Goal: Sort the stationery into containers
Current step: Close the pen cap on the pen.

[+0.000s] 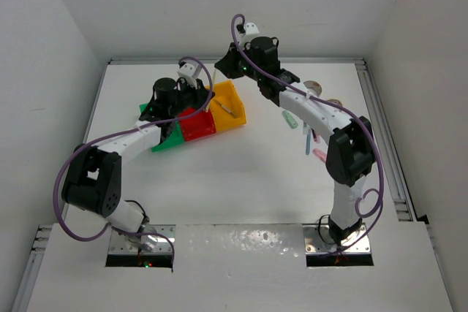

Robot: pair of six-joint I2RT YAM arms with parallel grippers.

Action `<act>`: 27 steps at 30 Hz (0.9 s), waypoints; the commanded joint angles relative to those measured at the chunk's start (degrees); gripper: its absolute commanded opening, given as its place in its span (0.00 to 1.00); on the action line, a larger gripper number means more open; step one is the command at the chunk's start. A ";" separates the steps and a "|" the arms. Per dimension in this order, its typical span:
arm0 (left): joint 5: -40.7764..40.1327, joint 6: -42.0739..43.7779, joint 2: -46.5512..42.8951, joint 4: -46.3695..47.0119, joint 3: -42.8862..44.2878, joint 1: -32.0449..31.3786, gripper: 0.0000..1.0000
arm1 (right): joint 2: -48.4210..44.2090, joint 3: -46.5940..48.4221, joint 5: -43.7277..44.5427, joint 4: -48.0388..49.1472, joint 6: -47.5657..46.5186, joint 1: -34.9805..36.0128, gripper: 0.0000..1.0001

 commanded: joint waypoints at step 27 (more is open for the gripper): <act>0.25 0.15 -0.69 3.25 0.05 0.14 0.00 | 1.12 -1.42 1.00 4.14 2.08 0.00 0.00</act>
